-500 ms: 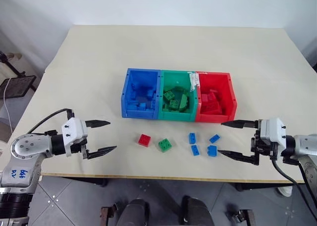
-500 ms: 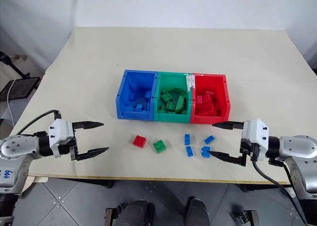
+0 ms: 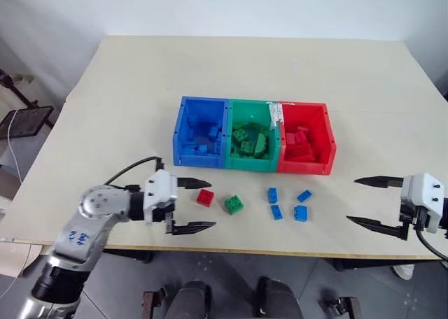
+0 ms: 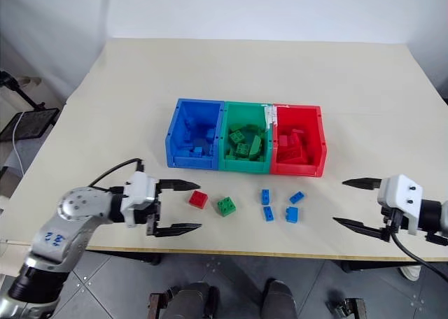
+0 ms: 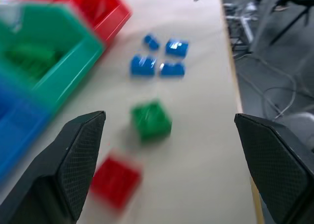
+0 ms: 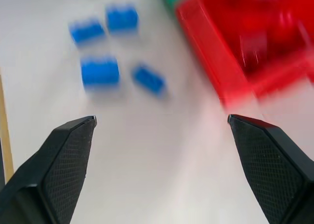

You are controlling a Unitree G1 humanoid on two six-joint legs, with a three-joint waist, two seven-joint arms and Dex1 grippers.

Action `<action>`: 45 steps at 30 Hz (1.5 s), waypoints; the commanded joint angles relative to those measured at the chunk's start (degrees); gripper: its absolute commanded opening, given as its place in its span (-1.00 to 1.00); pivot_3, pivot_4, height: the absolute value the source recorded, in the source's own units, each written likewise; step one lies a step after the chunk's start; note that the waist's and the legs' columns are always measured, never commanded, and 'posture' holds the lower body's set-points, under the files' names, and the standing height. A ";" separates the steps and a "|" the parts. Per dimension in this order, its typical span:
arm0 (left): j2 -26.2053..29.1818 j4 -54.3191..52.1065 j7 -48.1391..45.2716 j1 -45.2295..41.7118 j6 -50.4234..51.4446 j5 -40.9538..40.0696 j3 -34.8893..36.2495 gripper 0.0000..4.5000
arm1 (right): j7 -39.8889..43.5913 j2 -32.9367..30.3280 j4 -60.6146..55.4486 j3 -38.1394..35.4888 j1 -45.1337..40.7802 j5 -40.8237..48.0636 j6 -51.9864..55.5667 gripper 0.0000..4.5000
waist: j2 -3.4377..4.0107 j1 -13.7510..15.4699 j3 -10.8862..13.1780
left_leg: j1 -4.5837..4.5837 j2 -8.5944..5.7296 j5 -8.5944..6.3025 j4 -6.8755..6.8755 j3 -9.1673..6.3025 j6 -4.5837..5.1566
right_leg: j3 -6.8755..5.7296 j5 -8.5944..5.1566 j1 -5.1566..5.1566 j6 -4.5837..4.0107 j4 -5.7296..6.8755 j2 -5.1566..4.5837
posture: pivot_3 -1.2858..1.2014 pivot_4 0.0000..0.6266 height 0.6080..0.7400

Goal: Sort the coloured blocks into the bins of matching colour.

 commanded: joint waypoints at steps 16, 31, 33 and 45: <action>6.89 -5.09 0.82 8.57 1.15 -1.89 11.11 0.99 | 9.98 1.77 3.17 26.73 -29.26 -9.19 3.46 1.00 | 0.02 -0.02 0.02 | 0.02 0.09 -0.03 0.05 0.14 0.00 | 0.13 -0.02 -0.04 -0.06 -0.14 0.04 | 0.03 -0.52 1.00; 7.22 -7.42 -0.27 9.72 0.18 -1.19 8.85 1.00 | 13.14 9.33 24.90 37.92 -43.49 -21.31 -14.93 0.05 | 0.01 -0.60 0.02 | -0.01 0.12 -0.06 0.05 0.11 -0.03 | 0.05 -0.02 -0.07 -0.06 -0.11 0.08 | 0.03 -0.52 1.00; 7.20 -7.37 -0.71 9.62 -0.08 -1.29 8.53 1.00 | 13.63 9.66 26.42 38.66 -44.32 -22.02 -15.60 0.05 | 0.00 -0.73 0.01 | 0.01 0.12 -0.06 0.05 0.12 -0.03 | 0.06 -0.02 -0.06 -0.06 -0.09 0.08 | 0.03 -0.52 1.00; 6.28 -5.03 -0.59 8.02 -1.86 -0.72 7.75 1.00 | 16.39 9.62 27.86 37.56 -44.55 -17.76 -13.79 -0.81 | -0.08 -1.39 -0.03 | 0.08 0.12 -0.06 0.07 0.11 -0.04 | 0.08 -0.01 0.00 -0.08 -0.02 0.07 | 0.03 -0.52 1.00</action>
